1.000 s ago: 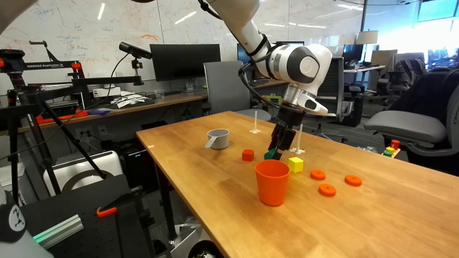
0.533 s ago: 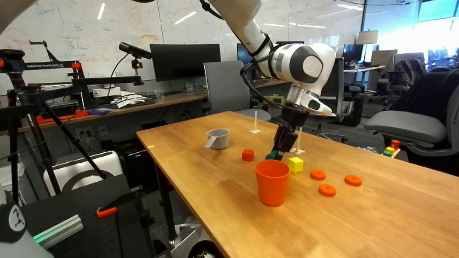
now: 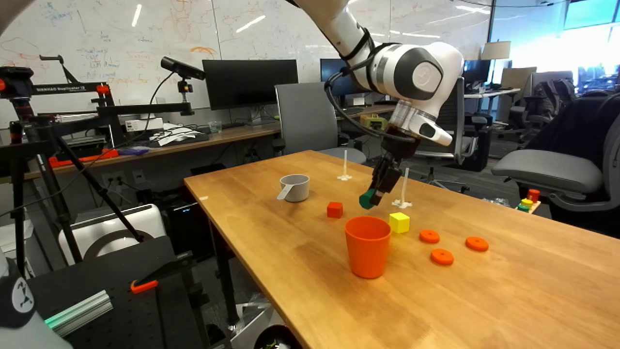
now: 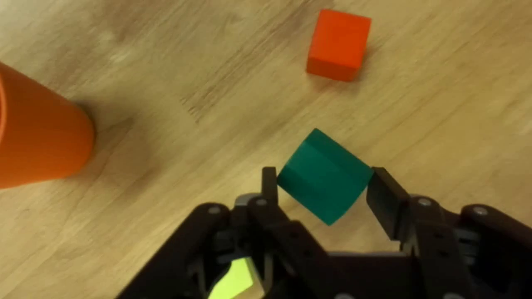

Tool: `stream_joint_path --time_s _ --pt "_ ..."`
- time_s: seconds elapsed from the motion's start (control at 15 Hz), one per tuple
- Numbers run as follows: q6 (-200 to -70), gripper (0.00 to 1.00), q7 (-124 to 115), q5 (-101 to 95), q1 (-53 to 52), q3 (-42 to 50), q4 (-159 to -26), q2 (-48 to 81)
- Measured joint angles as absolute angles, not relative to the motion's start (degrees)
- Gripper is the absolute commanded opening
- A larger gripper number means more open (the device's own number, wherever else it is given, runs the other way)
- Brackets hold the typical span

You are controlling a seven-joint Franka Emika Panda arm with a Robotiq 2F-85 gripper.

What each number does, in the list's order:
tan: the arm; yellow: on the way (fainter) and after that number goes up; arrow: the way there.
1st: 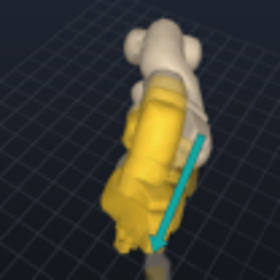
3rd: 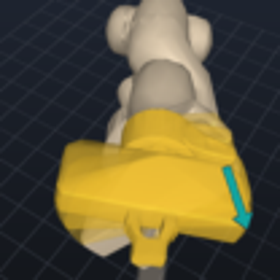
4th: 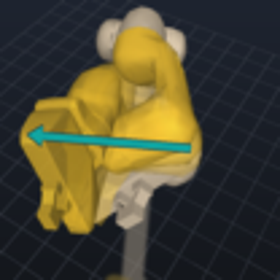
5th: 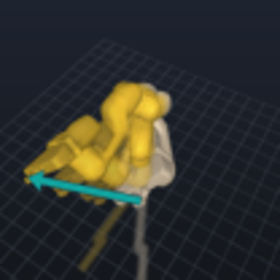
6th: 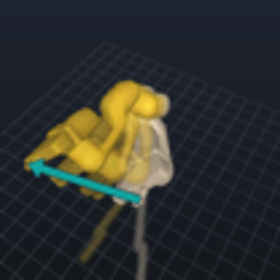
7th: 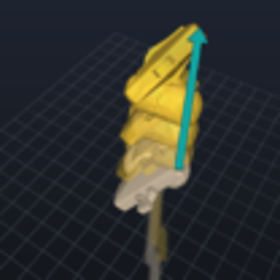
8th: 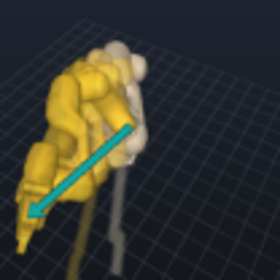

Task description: Put the green, orange and yellow blocks in the pot

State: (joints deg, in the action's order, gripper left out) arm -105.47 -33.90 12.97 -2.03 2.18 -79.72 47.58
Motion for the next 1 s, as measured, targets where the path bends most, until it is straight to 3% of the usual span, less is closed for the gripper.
stream_joint_path --time_s 0.53,1.0 --pt "-107.31 0.32 -31.28 20.4 -5.53 -4.59 -85.77 33.53" --pt "-108.31 0.32 -29.51 23.02 -10.54 -7.79 -92.41 34.47"
